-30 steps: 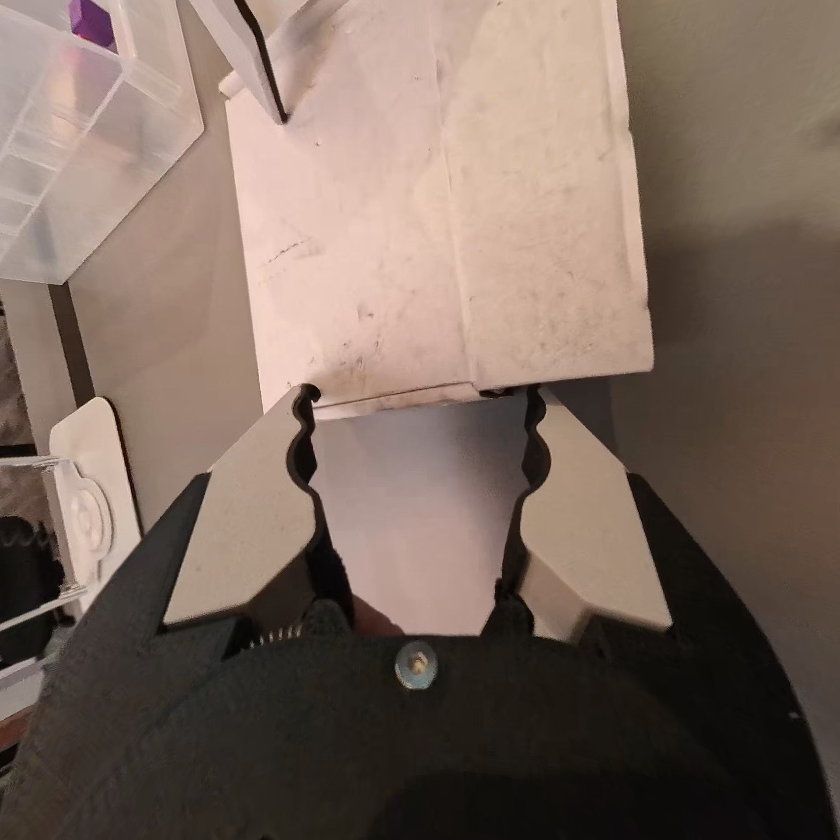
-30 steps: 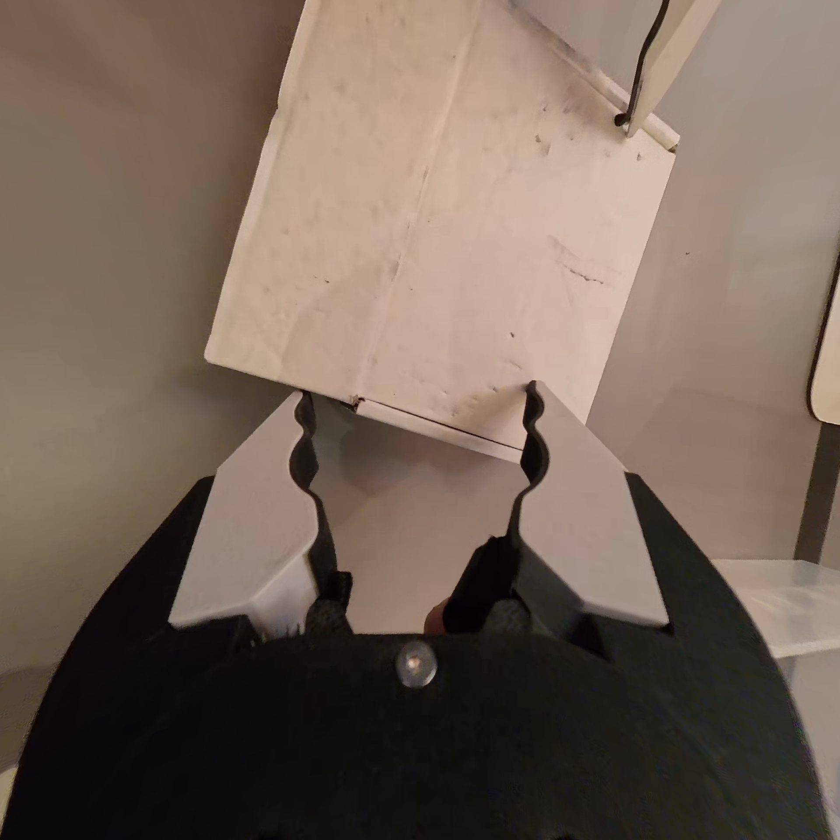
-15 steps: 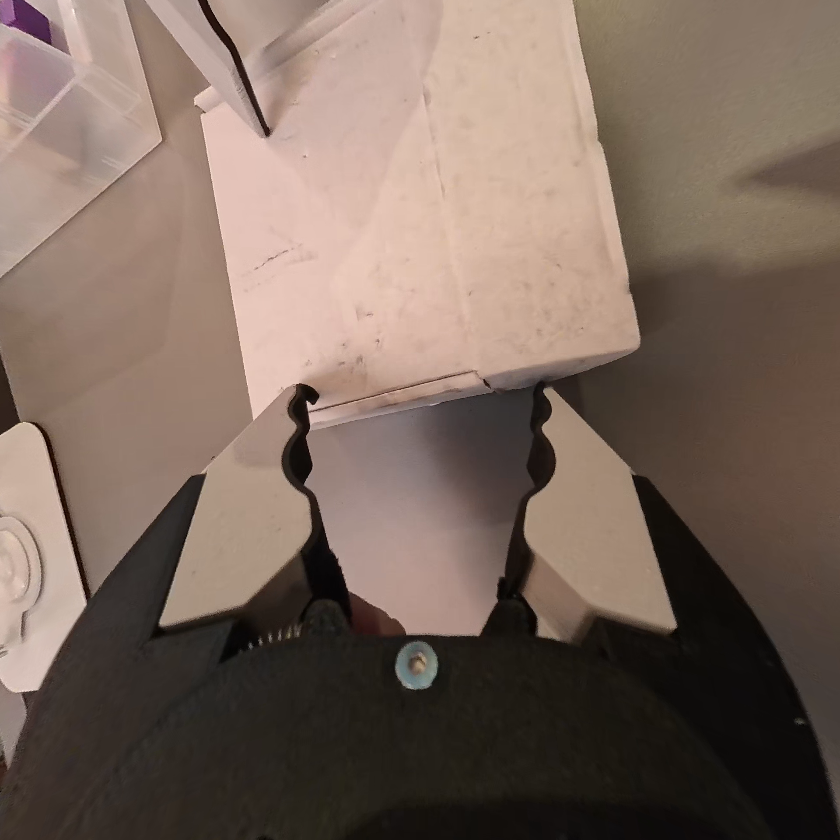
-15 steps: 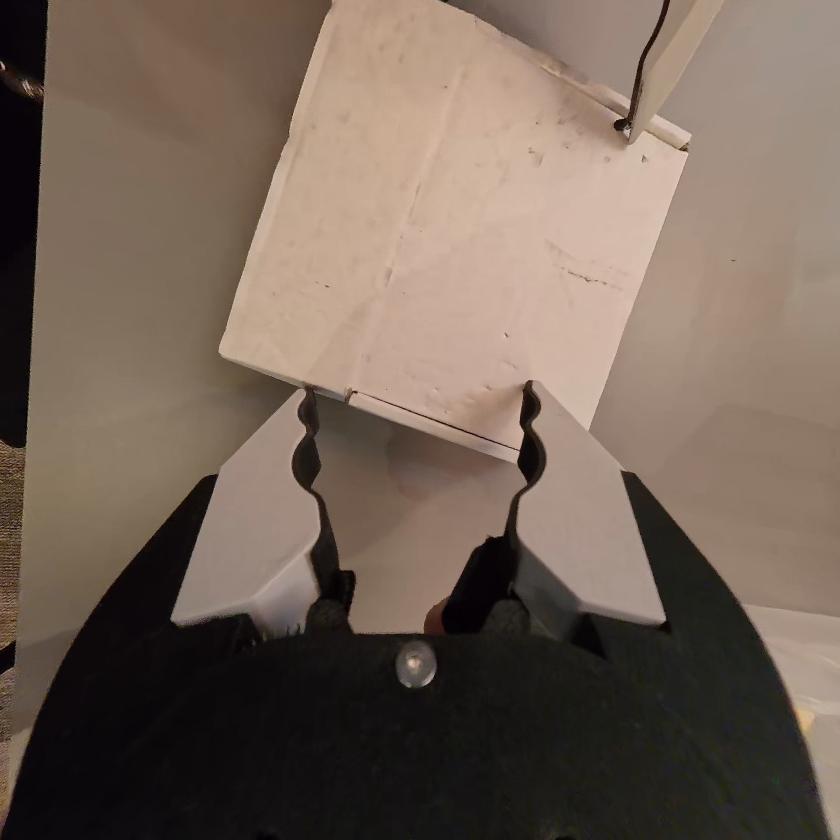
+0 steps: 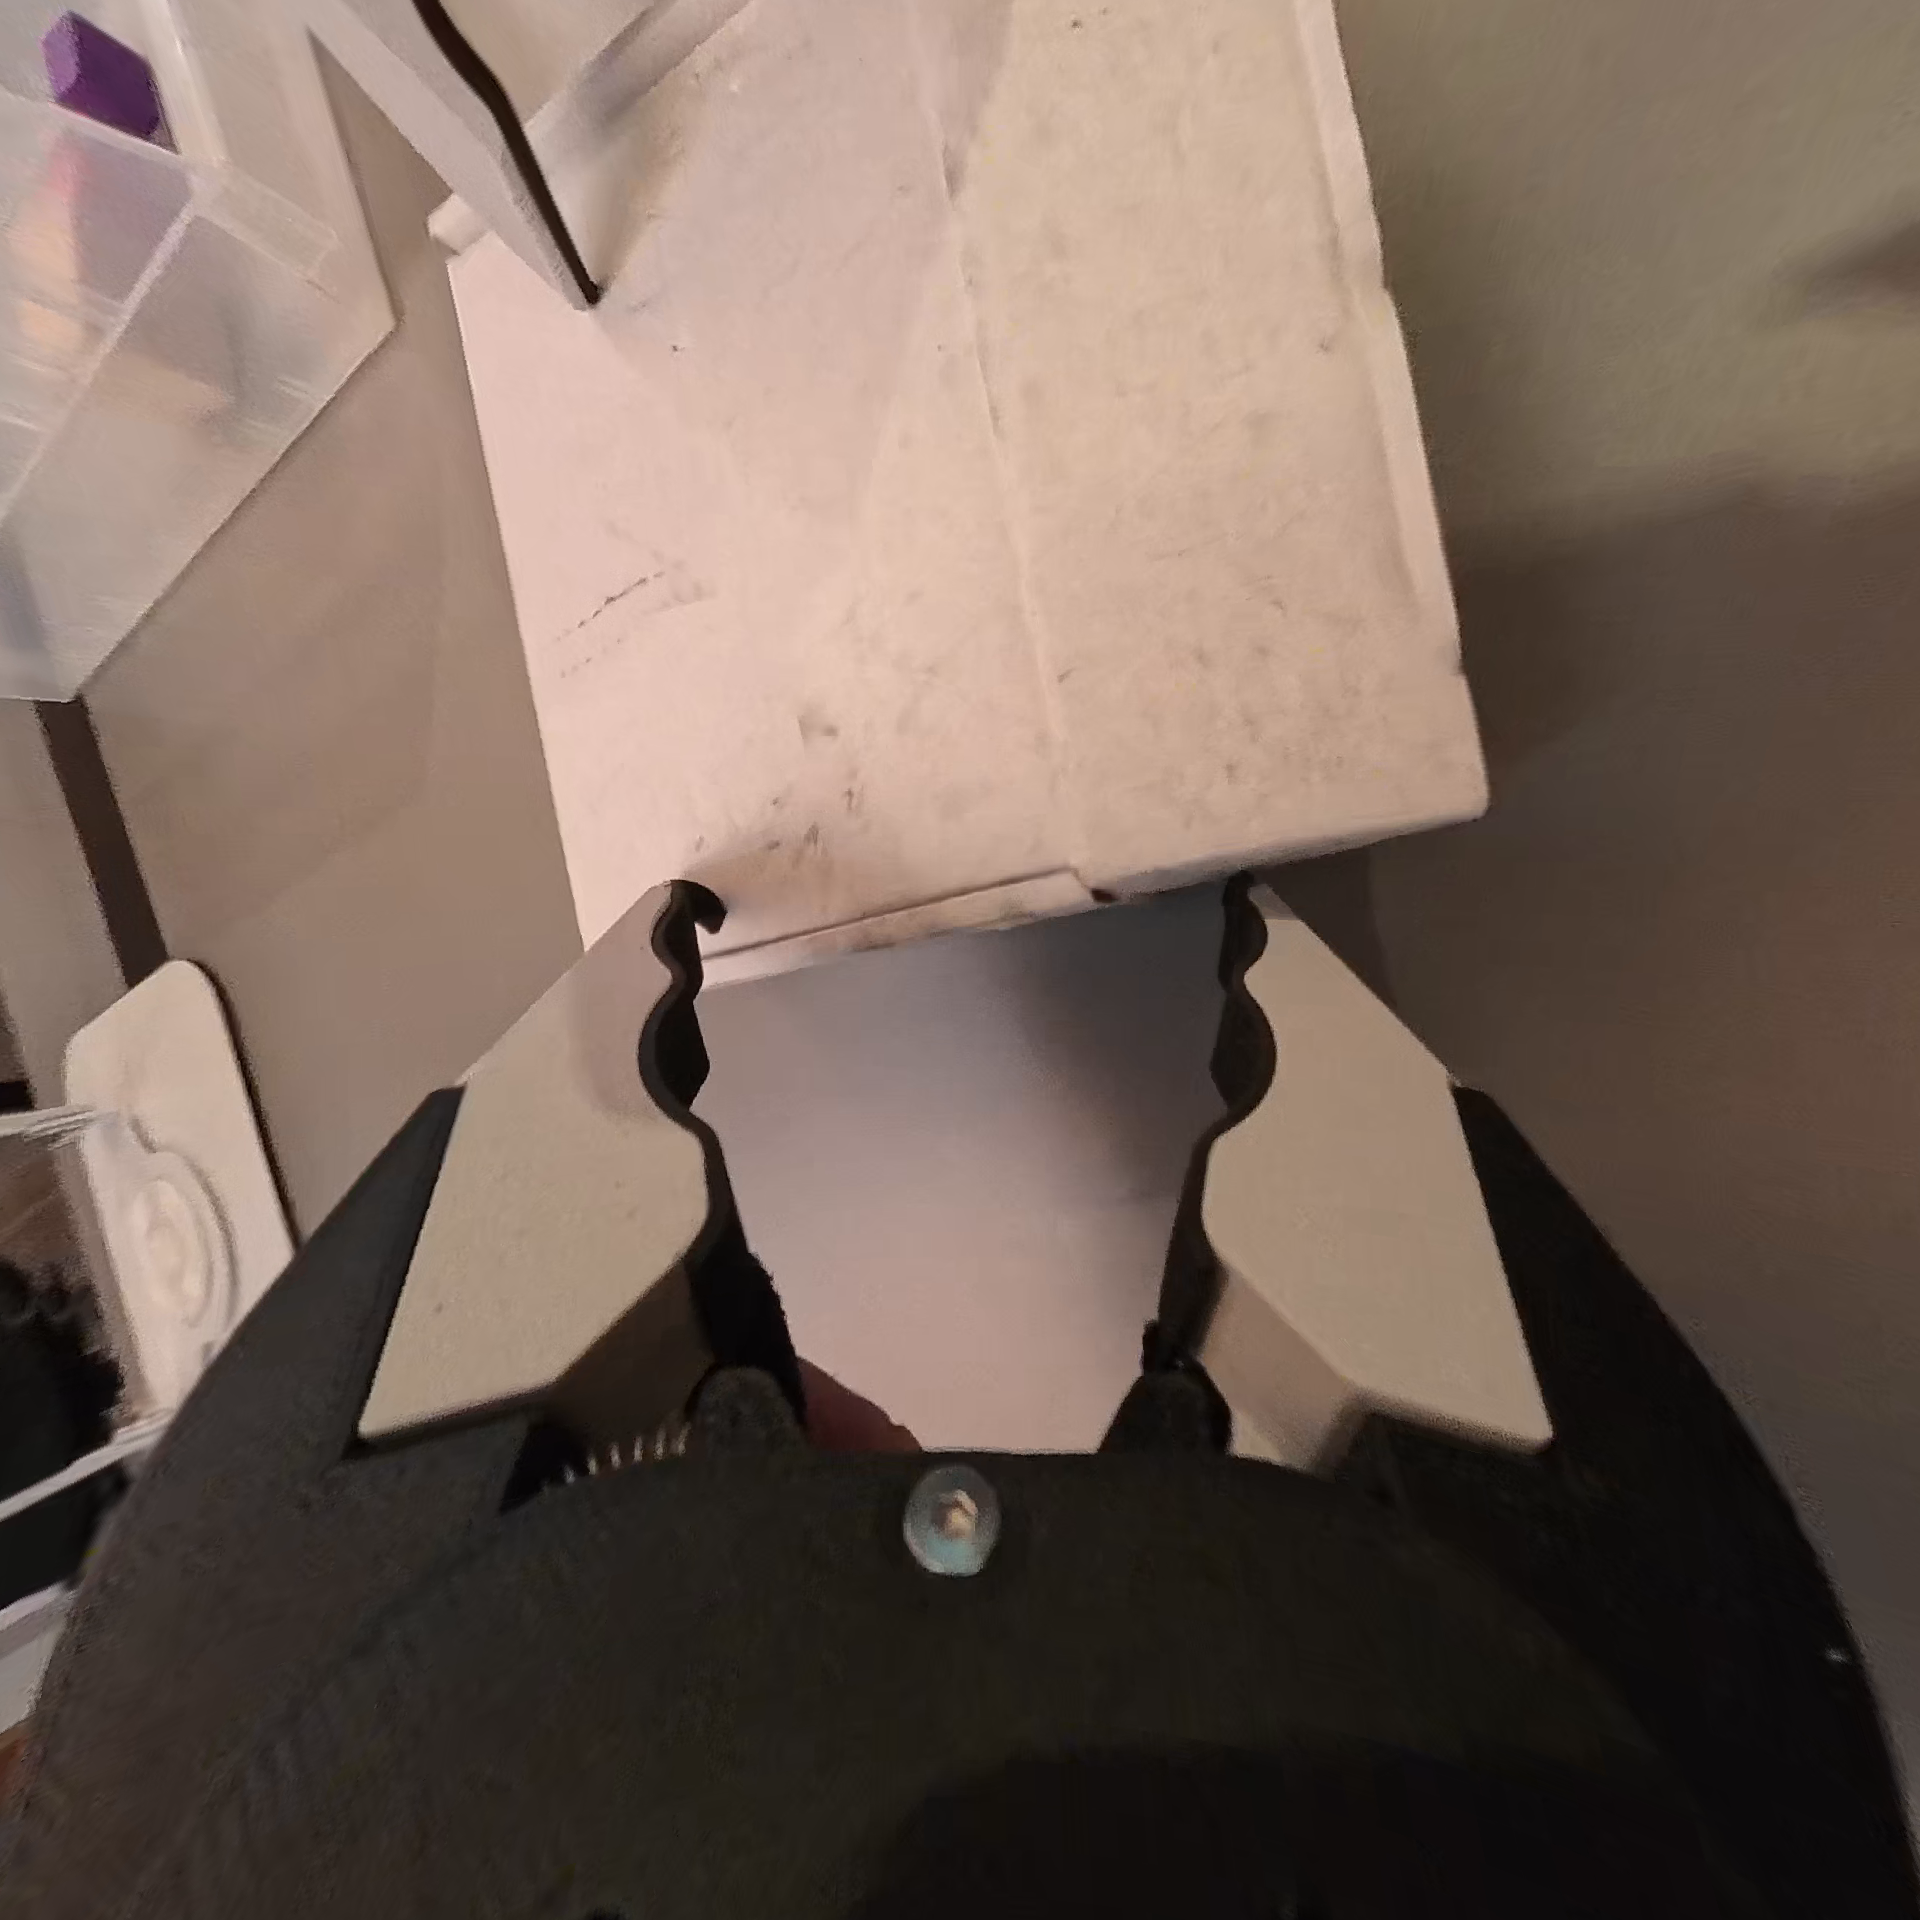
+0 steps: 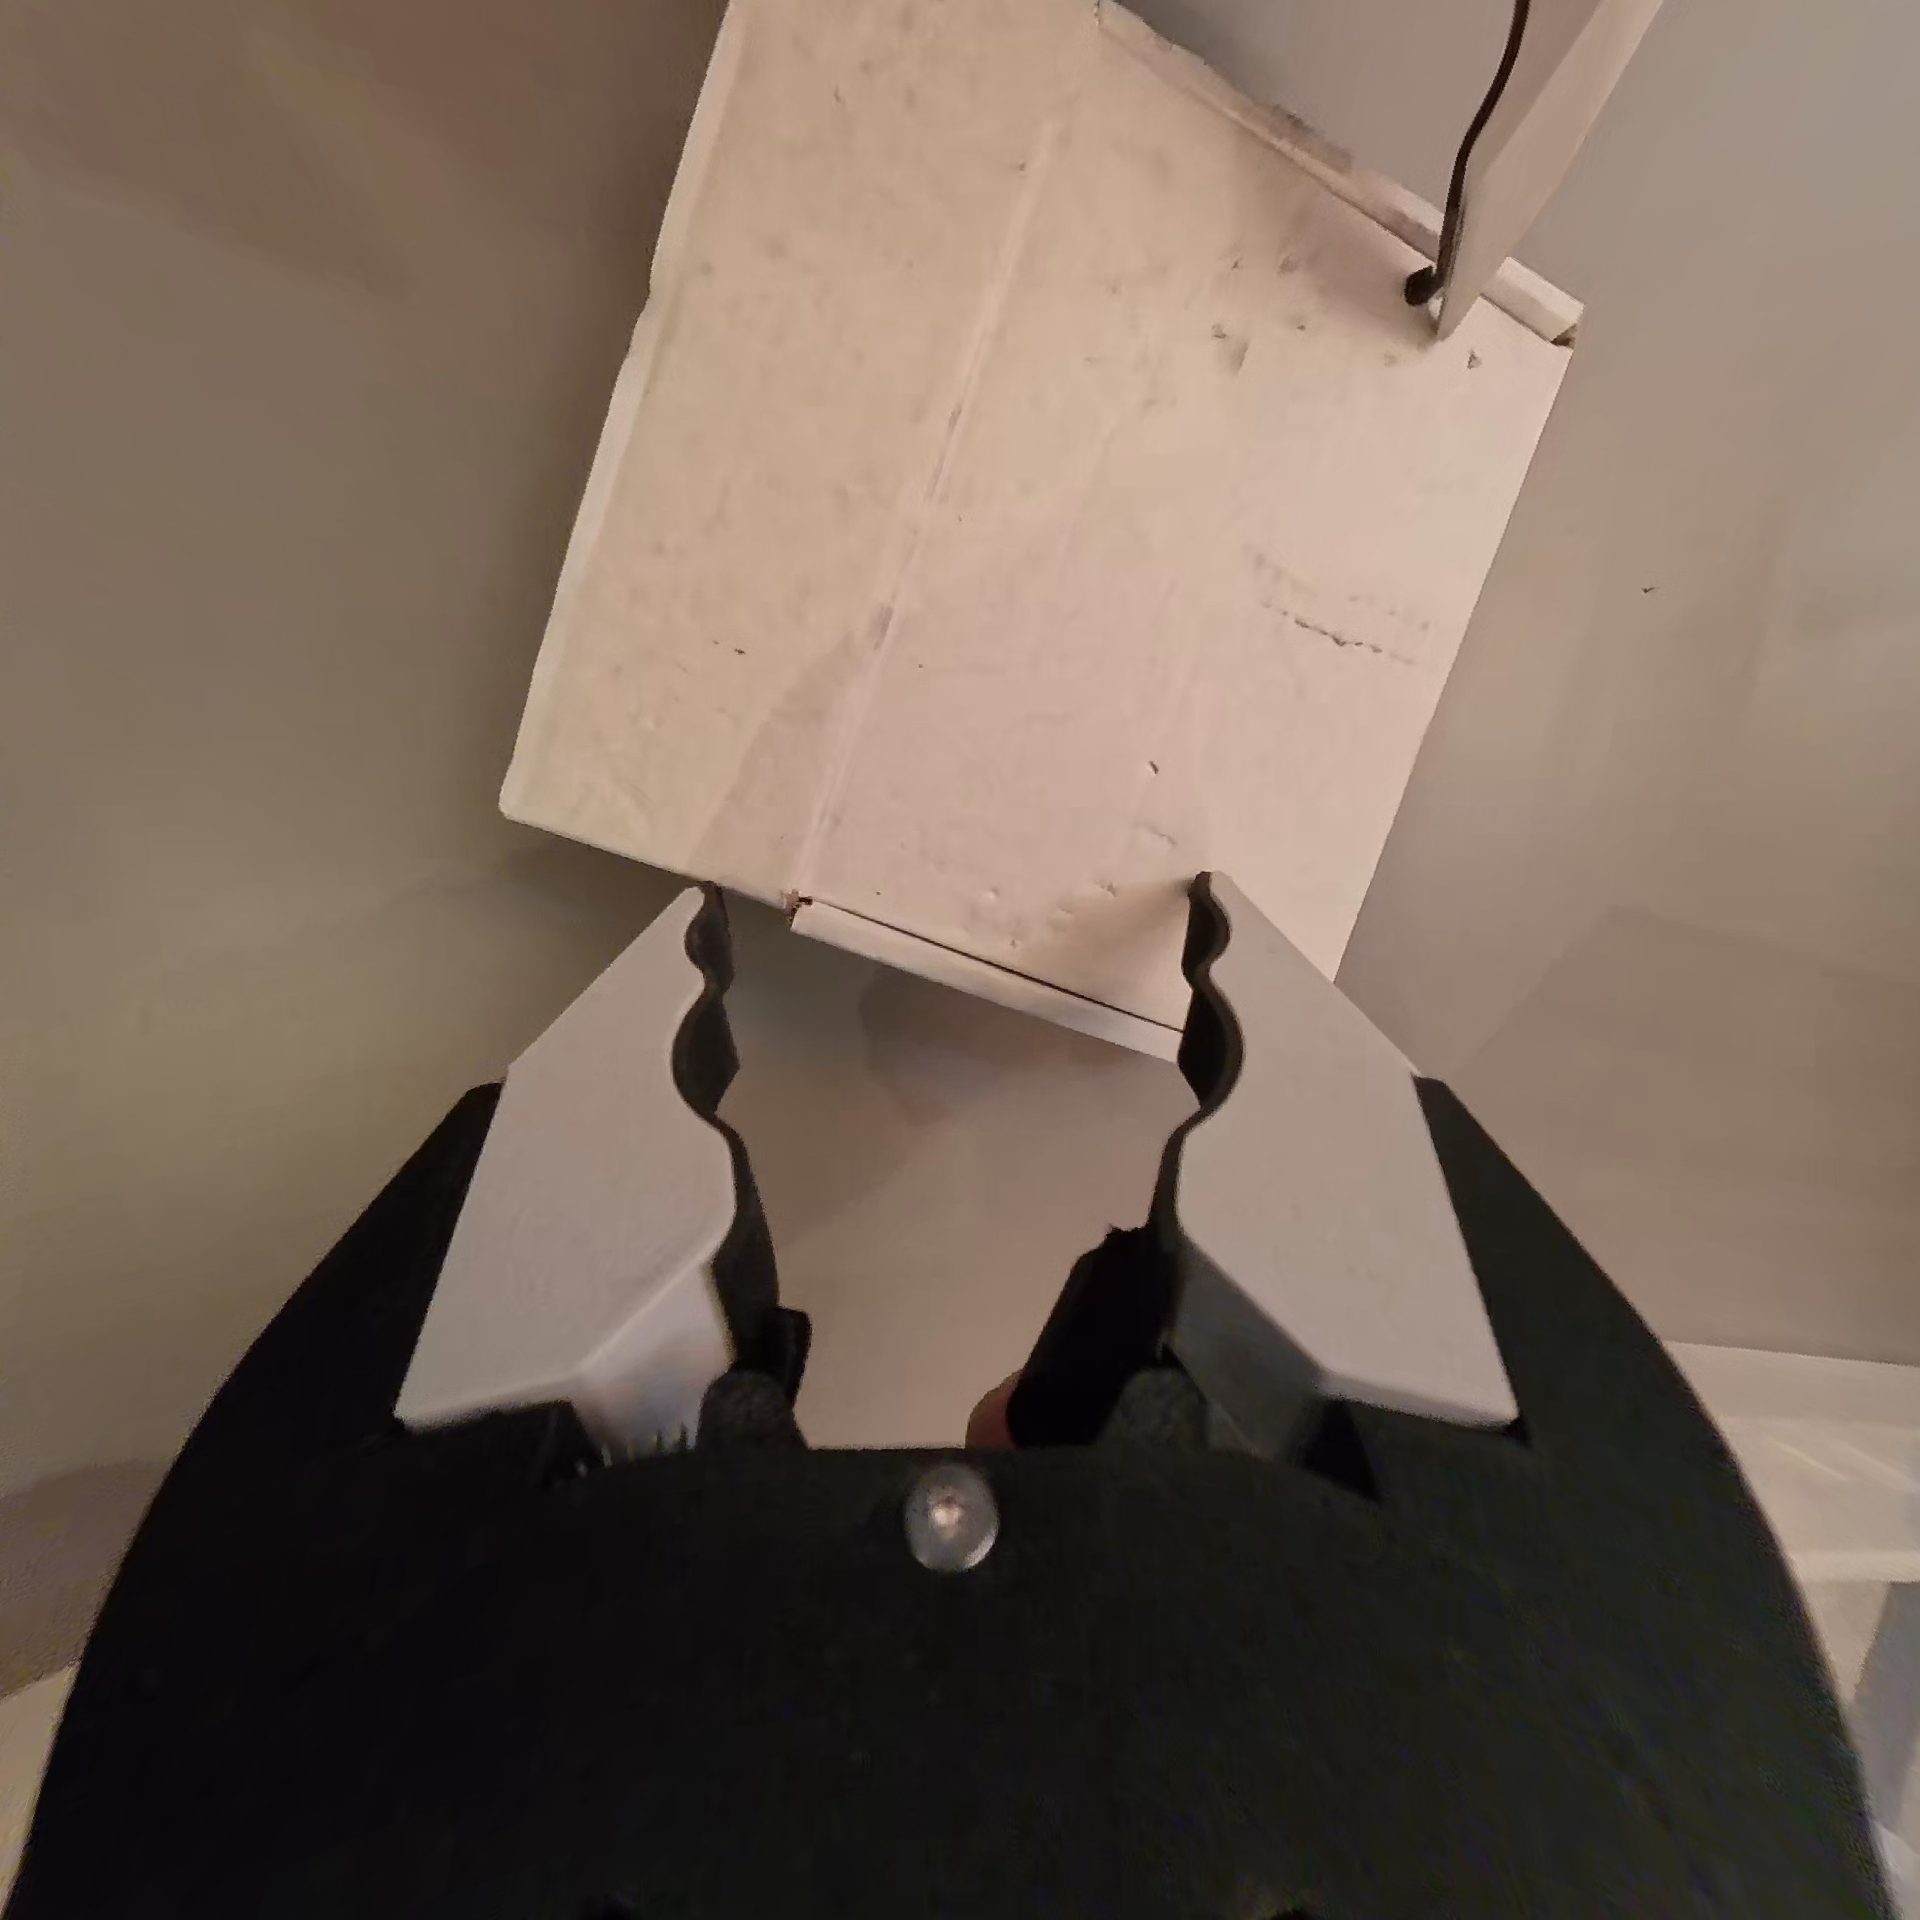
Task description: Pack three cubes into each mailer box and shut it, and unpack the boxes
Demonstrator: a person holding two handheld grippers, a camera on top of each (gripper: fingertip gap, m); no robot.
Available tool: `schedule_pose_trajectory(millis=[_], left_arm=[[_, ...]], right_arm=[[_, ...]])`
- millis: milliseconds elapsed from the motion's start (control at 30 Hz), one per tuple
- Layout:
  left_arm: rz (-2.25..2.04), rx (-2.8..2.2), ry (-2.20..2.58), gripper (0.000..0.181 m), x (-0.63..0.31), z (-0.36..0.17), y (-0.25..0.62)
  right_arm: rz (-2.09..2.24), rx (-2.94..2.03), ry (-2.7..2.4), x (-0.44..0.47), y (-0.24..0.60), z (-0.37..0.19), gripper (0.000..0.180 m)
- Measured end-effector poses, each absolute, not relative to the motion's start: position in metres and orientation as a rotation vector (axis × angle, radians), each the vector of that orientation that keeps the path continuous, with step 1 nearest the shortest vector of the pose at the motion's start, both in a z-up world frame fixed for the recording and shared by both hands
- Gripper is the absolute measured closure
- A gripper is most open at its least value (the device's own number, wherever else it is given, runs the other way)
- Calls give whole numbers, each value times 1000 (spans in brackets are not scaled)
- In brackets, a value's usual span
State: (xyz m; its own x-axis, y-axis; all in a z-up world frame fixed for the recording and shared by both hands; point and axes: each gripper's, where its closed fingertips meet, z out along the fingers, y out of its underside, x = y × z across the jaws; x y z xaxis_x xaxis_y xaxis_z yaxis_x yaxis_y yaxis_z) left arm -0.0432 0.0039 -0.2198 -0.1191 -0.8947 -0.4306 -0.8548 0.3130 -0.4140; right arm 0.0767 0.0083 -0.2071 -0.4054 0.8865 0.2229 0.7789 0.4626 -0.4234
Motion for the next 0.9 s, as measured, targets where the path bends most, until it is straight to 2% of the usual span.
schedule_pose_trajectory(millis=[33,567,900], left_arm=[[-49,-1533,1958,82,-42,-222,4],[-29,-1531,1921,80,-41,-224,4],[-352,-1608,1935,61,-41,-218,-11]], right_arm=[[331,-1386,-2295,77,9,-208,93],[111,-1310,-2292,78,12,-214,96],[307,-1369,-2307,78,8,-209,92]])
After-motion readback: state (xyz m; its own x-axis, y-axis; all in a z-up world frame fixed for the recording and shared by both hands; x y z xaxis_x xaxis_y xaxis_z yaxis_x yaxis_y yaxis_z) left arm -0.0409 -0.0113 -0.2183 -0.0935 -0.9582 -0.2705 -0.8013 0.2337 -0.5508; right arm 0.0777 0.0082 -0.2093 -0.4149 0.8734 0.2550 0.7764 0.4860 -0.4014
